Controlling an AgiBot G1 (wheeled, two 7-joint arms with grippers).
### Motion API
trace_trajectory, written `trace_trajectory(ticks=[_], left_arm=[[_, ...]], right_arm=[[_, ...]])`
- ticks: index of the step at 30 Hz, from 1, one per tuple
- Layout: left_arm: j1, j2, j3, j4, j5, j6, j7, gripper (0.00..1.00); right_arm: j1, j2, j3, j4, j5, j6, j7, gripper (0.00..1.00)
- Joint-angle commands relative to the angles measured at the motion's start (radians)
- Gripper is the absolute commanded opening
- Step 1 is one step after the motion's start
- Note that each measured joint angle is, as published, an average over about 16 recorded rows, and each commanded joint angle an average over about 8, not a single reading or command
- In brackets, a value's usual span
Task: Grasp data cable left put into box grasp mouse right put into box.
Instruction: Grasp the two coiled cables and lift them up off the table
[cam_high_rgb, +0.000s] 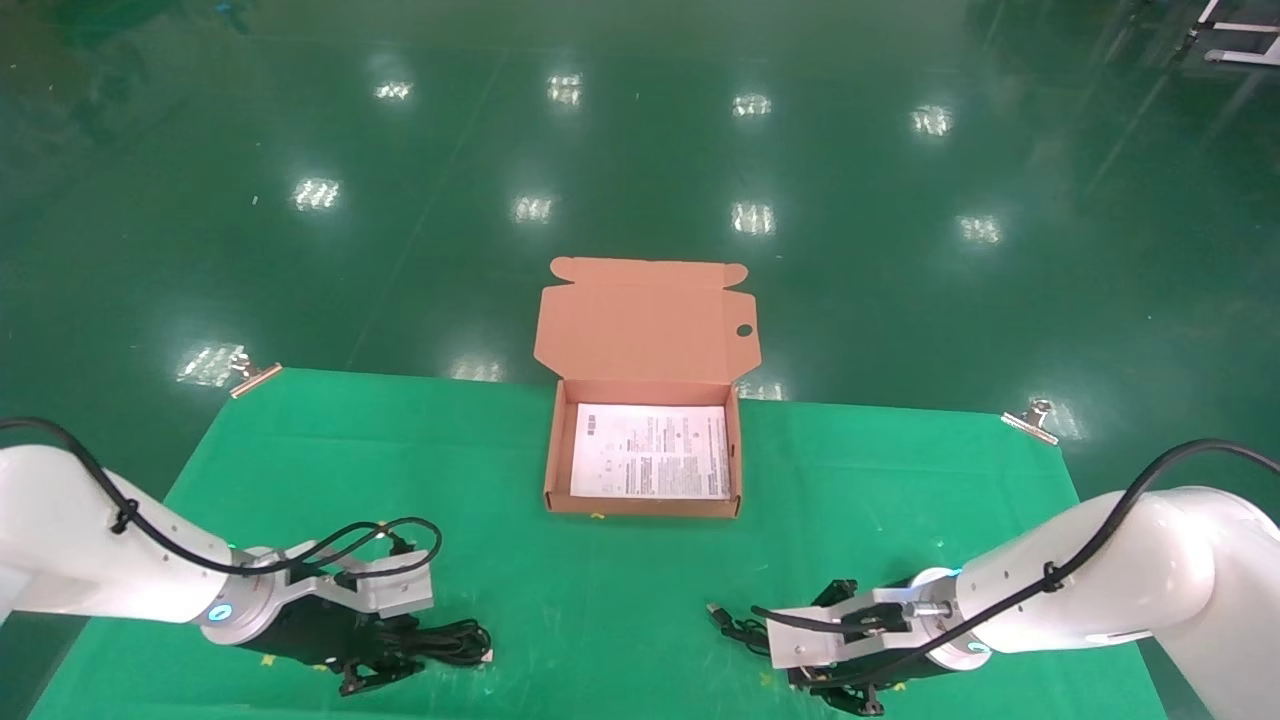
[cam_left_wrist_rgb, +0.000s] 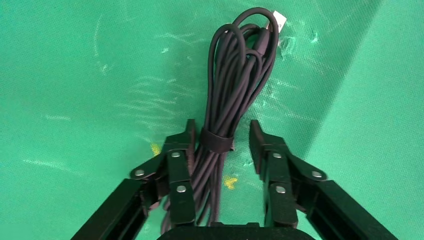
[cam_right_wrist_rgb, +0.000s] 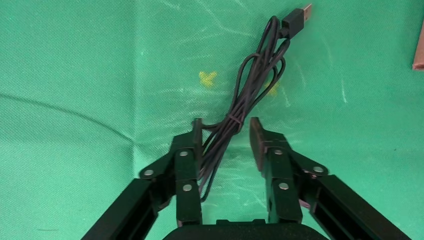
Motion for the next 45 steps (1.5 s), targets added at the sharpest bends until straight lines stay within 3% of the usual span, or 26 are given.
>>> trace_trajectory(ticks=[1,21,33,38,45], left_arm=[[0.0,0.0,0.0,-0.001,0.0,0.0,0.0,0.0],[-0.011,-0.011,-0.005,-0.014,-0.007,0.012,0.005,0.0],[-0.119,-0.091,-0.038,-0.276,0.011,-0.015,0.001,0.0],[-0.162,-0.084,-0.053,-0.405,0.057,-0.09,-0.046,0.0],[-0.217,-0.035,-0.061,-0.469,0.14,-0.183,-0.119,0.0]], right_arm=[[0.0,0.0,0.0,0.001,0.0,0.0,0.0,0.0],[0.008,0.009,0.007,0.002,0.004,0.001,0.01,0.0],[0.196,0.154,0.142,0.195,0.008,0.079,0.14,0.0],[0.297,0.097,0.181,0.203,0.009,0.148,0.145,0.0],[0.41,-0.053,0.212,0.063,0.059,0.257,0.052,0.0]])
